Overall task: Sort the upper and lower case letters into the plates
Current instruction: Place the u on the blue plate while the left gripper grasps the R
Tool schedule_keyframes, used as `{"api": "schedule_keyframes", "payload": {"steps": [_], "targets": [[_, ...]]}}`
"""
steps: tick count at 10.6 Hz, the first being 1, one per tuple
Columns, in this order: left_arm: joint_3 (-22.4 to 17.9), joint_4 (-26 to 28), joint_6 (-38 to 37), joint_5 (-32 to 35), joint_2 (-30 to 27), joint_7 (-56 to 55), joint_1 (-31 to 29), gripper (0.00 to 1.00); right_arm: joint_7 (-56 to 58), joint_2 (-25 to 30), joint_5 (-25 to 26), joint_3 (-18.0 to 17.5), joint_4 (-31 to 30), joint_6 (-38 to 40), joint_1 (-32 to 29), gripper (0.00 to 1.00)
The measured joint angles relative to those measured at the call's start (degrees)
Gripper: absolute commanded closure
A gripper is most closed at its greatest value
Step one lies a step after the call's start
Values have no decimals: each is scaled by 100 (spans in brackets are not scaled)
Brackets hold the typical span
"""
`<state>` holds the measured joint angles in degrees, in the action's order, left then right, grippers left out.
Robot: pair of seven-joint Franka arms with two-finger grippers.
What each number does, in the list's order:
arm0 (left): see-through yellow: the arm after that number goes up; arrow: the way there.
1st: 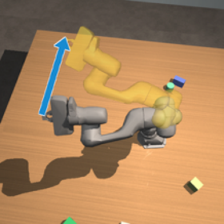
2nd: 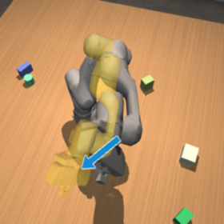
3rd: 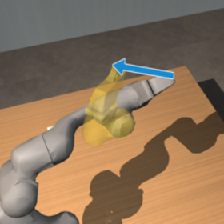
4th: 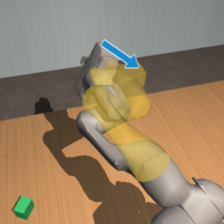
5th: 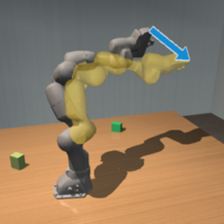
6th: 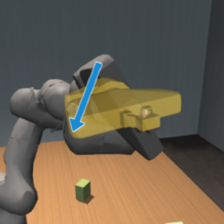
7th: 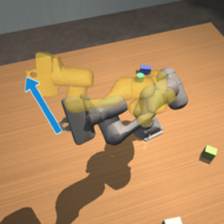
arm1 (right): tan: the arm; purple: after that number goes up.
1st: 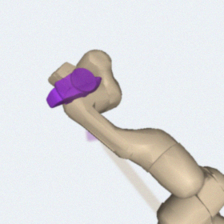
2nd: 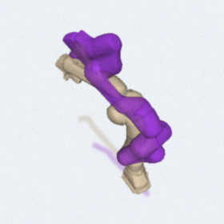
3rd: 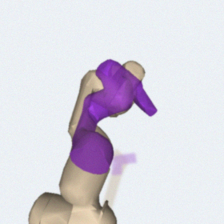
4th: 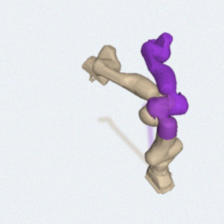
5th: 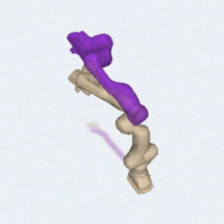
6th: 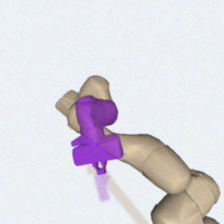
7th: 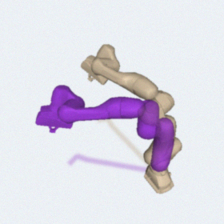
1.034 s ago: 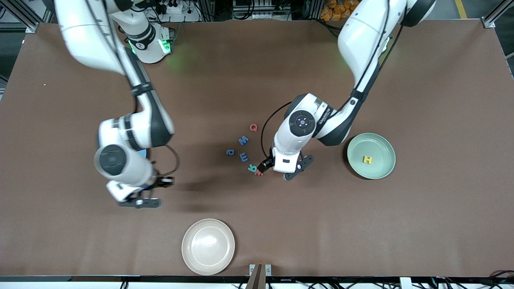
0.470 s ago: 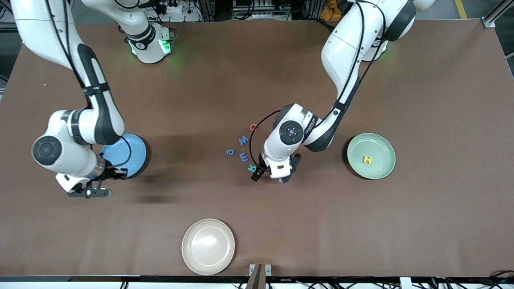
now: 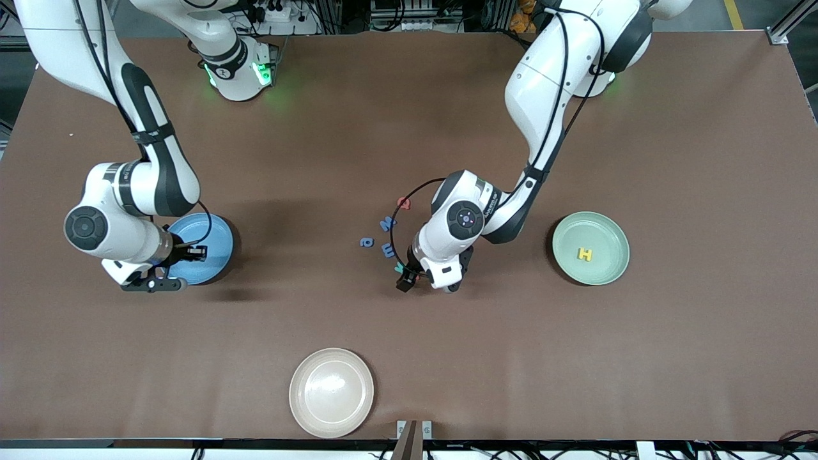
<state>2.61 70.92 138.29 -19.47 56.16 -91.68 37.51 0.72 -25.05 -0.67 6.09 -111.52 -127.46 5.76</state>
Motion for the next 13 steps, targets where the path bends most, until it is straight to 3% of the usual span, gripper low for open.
{"api": "schedule_keyframes", "payload": {"steps": [1,6,10,13], "targets": [[-14,-24,0,-81,60,-11,23,15,0,5,1,1,-106,-1,-1,0],[-26,-261,0,-252,317,-84,33,29,295,175,-2,23,-144,-28,-260,0],[-26,-308,-6,-305,331,-100,35,60,369,201,-3,-17,-144,-41,-329,0],[-26,-323,-9,-308,336,-107,40,61,402,201,-4,-348,-144,-48,-249,0]]}}
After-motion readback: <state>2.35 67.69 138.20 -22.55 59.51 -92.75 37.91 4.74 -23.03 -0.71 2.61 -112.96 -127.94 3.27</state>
